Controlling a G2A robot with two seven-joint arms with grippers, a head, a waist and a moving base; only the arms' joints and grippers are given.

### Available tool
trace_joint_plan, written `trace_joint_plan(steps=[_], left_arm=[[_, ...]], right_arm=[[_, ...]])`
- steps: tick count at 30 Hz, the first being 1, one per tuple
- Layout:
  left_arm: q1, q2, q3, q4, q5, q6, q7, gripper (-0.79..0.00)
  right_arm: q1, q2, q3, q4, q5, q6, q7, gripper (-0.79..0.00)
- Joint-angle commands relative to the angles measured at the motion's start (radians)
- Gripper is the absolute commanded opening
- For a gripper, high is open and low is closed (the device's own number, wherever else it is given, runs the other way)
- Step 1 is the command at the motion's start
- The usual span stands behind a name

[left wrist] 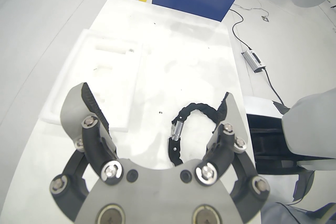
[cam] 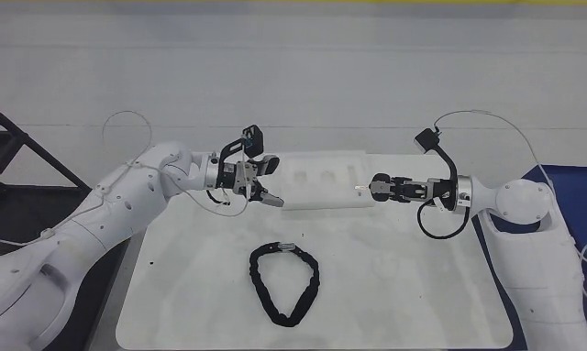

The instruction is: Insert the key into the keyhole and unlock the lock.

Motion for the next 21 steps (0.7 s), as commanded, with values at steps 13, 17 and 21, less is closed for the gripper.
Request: trace_joint_plan(steps=[13,17,21], left_arm=[[0.062,-0.067,0.083,0.074,0.217,0.000,-0.007,0.000],[0.058,-0.087,0.088,0.078,0.196,0.000,-0.067,0.000],[0.058,-0.087,0.088,0.078,0.196,0.000,-0.067,0.000]], right_arm=[[0.000,0.000,0.000,0.000,0.000,0.000,0.000,-0.785],[0.000,0.000,0.000,0.000,0.000,0.000,0.000,-0.785],[0.000,0.000,0.000,0.000,0.000,0.000,0.000,-0.785]])
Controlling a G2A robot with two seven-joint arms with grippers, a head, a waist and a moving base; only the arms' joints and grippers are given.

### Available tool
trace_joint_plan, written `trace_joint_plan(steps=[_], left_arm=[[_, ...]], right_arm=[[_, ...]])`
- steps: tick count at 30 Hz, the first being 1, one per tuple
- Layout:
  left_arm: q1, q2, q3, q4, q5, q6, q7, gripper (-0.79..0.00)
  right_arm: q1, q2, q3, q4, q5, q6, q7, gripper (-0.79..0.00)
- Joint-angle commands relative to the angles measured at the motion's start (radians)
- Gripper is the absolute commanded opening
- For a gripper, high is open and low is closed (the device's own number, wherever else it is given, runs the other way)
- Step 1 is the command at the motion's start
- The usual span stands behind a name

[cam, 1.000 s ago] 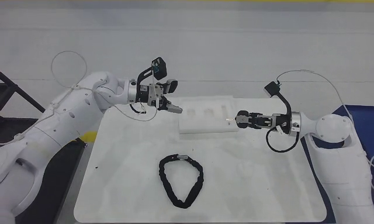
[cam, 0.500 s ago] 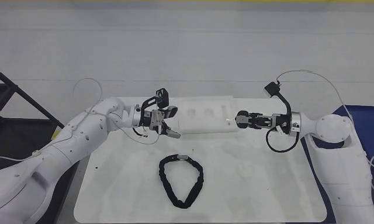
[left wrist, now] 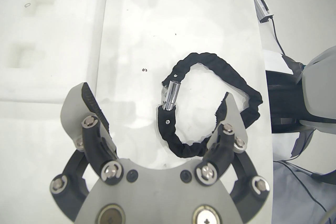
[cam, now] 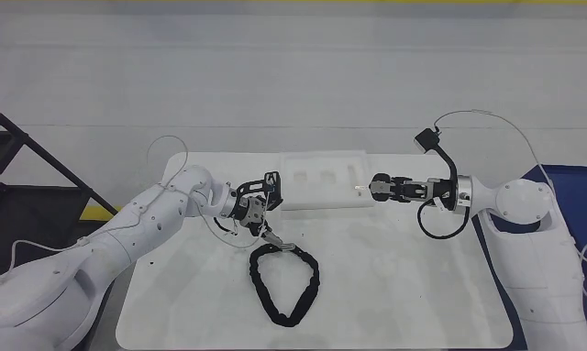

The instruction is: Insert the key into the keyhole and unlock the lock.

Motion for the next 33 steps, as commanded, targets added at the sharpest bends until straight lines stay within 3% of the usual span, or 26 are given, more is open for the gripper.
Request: trace_joint_plan(steps=[1,13,16,26,33], left_arm=[[0.000,0.000,0.000,0.000,0.001,0.000,0.002,0.000],[0.000,0.000,0.000,0.000,0.001,0.000,0.002,0.000],[0.010,0.002,-0.014,-0.031,0.057,0.076,0.010,0.000],[0.141,0.050,-0.067,-0.114,0.524,0.120,0.439,0.000],[0.186,0.036,-0.062,-0.069,0.701,0.117,0.615,0.000]], right_arm=[[0.000,0.000,0.000,0.000,0.000,0.000,0.000,-0.785],[0.000,0.000,0.000,0.000,0.000,0.000,0.000,-0.785],[0.000,0.000,0.000,0.000,0.000,0.000,0.000,-0.785],[0.000,0.000,0.000,0.000,0.000,0.000,0.000,-0.785],[0.000,0.000,0.000,0.000,0.000,0.000,0.000,-0.785]])
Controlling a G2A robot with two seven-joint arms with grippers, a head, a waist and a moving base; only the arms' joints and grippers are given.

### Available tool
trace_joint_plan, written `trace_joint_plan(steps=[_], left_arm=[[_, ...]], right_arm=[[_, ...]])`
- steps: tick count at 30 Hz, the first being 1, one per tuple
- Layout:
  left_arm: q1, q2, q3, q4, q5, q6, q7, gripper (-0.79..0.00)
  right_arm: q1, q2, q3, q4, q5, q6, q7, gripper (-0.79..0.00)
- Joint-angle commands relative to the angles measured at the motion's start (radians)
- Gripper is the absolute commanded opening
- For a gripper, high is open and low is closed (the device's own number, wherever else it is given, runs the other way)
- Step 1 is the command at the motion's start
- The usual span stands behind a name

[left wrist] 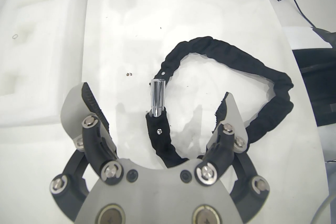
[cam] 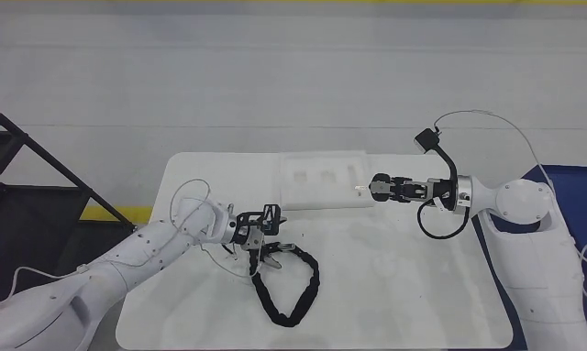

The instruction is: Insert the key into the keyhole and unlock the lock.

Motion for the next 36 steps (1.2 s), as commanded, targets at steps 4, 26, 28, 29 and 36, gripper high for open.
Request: trace_joint_plan(steps=[4,26,28,29,36], left_arm=[[0.012,-0.032,0.006,0.062,0.082,0.007,0.093,0.000],[0.011,-0.141,0.009,0.264,0.255,0.016,0.226,-0.785],[0.011,-0.148,0.006,0.272,0.263,0.021,0.225,-0.785],[0.010,-0.151,0.005,0.275,0.266,0.022,0.225,-0.785],[0.008,-0.154,-0.013,0.269,0.296,0.026,0.255,-0.785]], right_arm=[[0.000,0.000,0.000,0.000,0.000,0.000,0.000,-0.785],[0.000,0.000,0.000,0.000,0.000,0.000,0.000,-0.785],[0.000,0.000,0.000,0.000,0.000,0.000,0.000,-0.785],[0.000,0.000,0.000,0.000,0.000,0.000,0.000,-0.785],[0.000,0.000,0.000,0.000,0.000,0.000,0.000,-0.785]])
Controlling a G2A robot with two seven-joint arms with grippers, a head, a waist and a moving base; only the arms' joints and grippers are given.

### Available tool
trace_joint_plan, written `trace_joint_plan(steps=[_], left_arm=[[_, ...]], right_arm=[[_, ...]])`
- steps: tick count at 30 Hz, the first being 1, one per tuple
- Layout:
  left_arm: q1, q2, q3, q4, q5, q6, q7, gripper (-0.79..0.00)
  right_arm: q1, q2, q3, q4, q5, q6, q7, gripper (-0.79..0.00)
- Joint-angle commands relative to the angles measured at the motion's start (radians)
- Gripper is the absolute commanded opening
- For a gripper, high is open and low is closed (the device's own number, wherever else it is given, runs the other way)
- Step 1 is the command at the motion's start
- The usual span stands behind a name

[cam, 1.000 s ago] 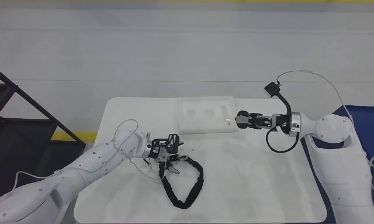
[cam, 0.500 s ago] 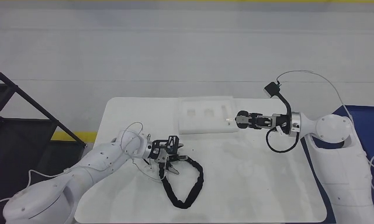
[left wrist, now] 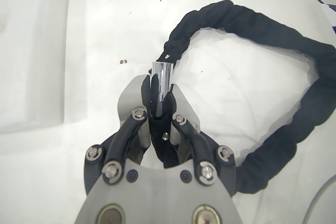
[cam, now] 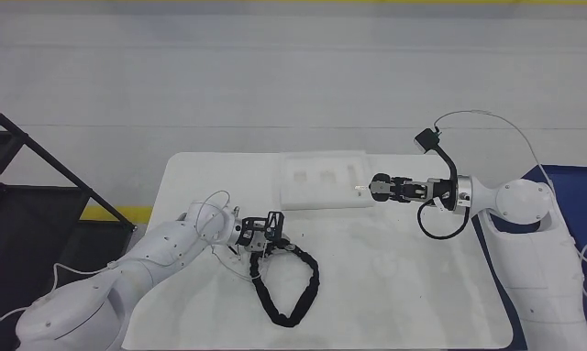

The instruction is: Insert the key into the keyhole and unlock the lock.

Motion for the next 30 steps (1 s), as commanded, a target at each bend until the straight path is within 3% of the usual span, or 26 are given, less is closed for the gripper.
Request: trace_joint_plan(steps=[1,14,30], left_arm=[[0.000,0.003,-0.008,-0.011,0.006,-0.005,0.019,-0.785],[-0.018,0.050,-0.105,-0.190,-0.024,-0.092,0.083,-0.785],[-0.026,0.064,-0.217,-0.396,-0.091,-0.145,0.130,-0.785]], right_arm=[[0.000,0.000,0.000,0.000,0.000,0.000,0.000,-0.785],[0.000,0.000,0.000,0.000,0.000,0.000,0.000,-0.785],[-0.034,0.010,-0.003,-0.054,-0.014,0.038,0.012,-0.785]])
